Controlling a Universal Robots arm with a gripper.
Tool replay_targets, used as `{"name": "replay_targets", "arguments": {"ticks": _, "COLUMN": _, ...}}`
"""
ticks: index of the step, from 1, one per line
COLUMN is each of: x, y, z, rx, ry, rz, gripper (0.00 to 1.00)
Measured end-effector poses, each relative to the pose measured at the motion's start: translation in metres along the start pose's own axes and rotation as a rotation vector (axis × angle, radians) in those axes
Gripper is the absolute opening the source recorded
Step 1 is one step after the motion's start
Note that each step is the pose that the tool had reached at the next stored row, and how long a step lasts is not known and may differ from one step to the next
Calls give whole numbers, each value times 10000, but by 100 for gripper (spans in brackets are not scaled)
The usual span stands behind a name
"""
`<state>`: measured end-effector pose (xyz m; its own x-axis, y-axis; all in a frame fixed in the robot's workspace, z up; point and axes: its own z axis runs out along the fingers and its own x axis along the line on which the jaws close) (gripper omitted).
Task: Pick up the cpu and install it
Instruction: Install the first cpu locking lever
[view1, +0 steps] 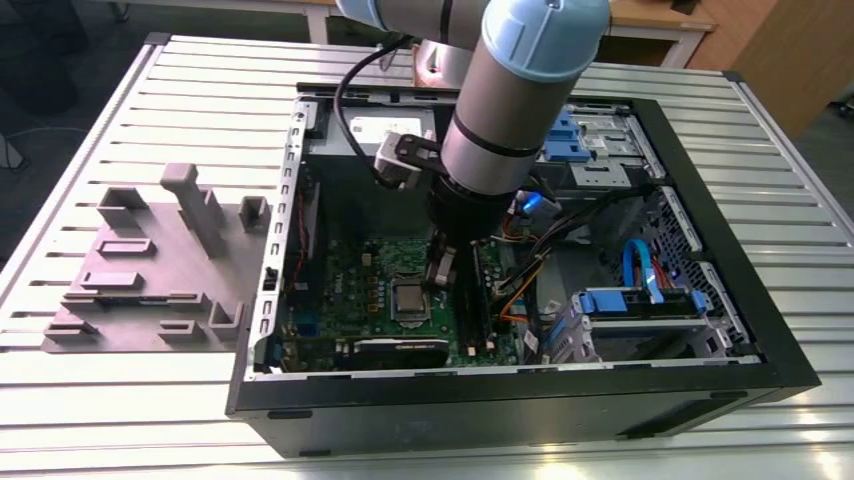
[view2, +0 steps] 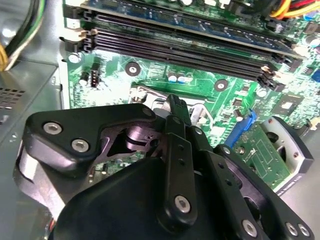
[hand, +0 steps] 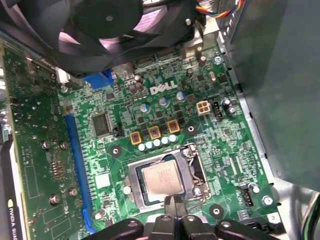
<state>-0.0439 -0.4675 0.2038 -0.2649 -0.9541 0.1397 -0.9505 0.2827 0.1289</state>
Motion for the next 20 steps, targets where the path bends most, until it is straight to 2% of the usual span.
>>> {"name": "replay_targets", "arguments": {"ticks": 13, "x": 25, "y": -3, "z": 3, "rx": 4, "ry": 15, "rz": 4, "gripper": 10}}
{"name": "replay_targets", "arguments": {"ticks": 20, "x": 40, "y": 48, "z": 13, "rx": 4, "ry": 14, "rz": 32, "gripper": 10}}
